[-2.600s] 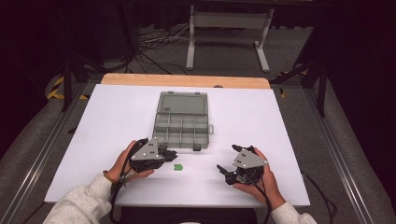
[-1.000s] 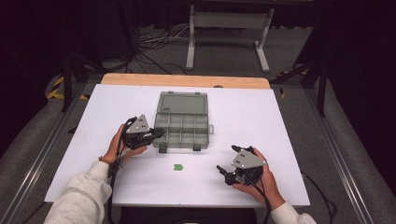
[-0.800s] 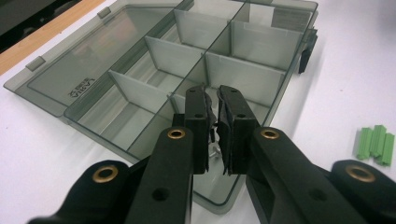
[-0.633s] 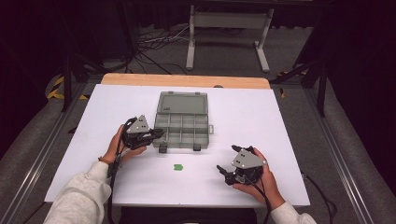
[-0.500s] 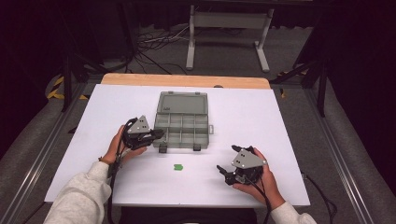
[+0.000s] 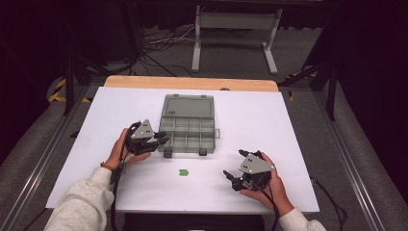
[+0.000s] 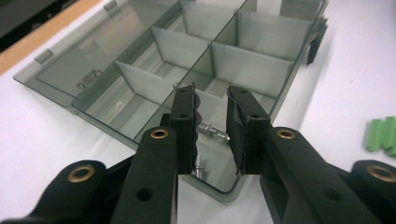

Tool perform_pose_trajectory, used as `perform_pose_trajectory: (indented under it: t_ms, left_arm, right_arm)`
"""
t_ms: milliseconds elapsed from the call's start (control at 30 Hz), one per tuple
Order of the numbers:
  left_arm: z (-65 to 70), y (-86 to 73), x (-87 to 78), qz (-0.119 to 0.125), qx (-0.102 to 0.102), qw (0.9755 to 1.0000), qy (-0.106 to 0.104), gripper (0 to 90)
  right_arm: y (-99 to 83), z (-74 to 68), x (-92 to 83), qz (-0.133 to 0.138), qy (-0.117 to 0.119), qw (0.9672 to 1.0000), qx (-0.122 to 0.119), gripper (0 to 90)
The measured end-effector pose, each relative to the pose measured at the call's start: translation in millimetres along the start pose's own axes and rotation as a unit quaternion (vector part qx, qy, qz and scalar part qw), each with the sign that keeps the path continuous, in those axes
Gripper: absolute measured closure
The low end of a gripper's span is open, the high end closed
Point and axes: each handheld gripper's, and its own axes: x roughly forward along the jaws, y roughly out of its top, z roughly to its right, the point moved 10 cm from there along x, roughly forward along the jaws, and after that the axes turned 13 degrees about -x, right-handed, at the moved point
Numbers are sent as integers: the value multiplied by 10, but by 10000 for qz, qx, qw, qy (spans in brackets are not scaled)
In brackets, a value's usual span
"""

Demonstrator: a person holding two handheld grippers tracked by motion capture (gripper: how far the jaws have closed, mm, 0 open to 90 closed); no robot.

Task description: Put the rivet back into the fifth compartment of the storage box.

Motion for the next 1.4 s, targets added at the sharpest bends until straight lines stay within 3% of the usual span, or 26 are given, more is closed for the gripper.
perform_pose_trajectory:
  t_ms: [633,733,900,1400]
  left_arm:
    - [170,129,-477,471,535,9974,138,670]
    - [175,108,-557,527,510,9972,170,649]
    - [185,45,-684,524,641,9961,318,607]
    - [272,-131,-925,639,561,9956,395,515]
  right_arm:
    - [-11,31,-19,30,-35,10000,38,161]
    - [-15,39,-28,29,-41,10000,46,161]
    - [-20,49,-32,37,-53,9999,82,161]
    - [31,68,-2,143,-51,9999,70,163]
